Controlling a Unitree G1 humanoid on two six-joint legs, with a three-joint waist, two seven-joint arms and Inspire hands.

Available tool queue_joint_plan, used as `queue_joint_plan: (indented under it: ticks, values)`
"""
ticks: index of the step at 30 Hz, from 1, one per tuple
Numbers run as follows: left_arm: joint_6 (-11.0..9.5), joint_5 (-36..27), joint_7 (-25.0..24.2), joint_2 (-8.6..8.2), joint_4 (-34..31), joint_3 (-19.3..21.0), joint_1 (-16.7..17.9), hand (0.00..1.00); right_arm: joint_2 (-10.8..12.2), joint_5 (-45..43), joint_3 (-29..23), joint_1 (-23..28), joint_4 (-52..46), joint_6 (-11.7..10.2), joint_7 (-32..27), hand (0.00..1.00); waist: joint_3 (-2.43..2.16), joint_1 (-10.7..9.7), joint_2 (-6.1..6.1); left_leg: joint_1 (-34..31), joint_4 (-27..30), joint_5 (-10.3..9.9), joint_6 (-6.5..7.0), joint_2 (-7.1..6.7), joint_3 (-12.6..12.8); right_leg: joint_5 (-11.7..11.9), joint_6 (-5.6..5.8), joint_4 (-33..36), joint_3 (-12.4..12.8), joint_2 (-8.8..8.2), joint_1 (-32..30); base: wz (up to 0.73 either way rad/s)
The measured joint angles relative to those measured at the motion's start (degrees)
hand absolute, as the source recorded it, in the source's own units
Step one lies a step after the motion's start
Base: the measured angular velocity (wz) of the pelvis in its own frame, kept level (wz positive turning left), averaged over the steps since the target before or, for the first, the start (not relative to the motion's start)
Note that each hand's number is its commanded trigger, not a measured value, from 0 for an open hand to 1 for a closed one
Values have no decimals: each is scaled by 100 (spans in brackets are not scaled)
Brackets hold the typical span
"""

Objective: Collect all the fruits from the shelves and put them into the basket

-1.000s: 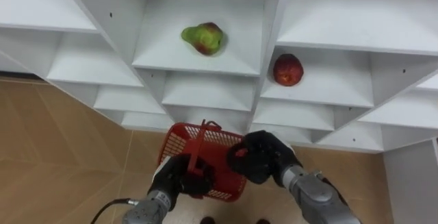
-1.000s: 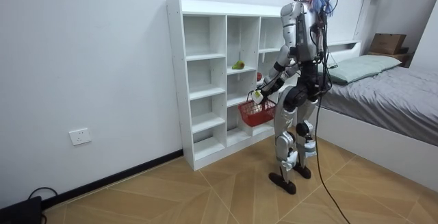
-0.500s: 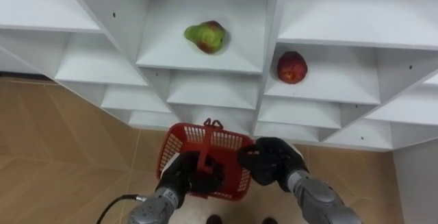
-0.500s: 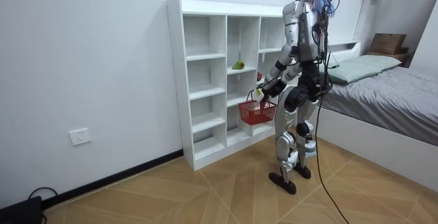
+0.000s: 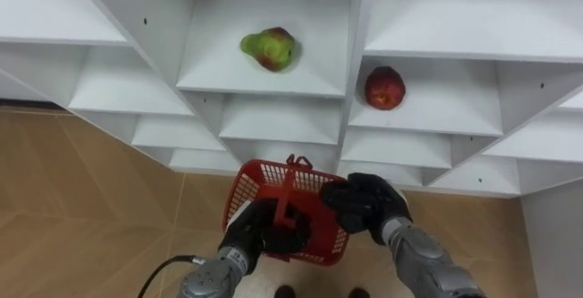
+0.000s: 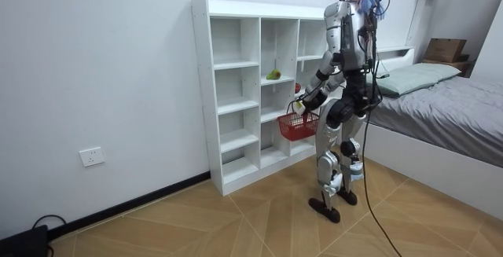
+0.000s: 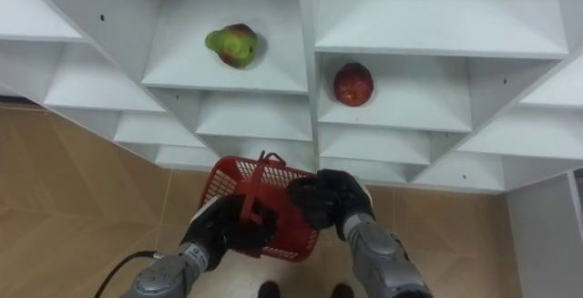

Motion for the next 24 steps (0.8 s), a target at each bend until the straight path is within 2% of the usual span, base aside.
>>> queue_joint_plan:
  ticks: [6,18,24]
  values:
    - [0,3,85,-6,1,-114,-25,100,122,131,-4,-187,111,2,-38,100,37,2,-56,-5,4,7,5,-4,13,1,-1,0,7,-8,-7,0]
    - [3,5,77,12,20,-201,-218,100,241,155,12,-315,154,4,-41,100,76,9,-116,-218,41,18,4,2,17,13,-21,-13,2,-7,-198,0]
    - [8,44,67,-2,61,-247,-215,100,302,121,67,-333,154,4,-47,100,81,12,-114,-216,28,18,4,7,14,13,-21,-11,-10,-4,-198,0]
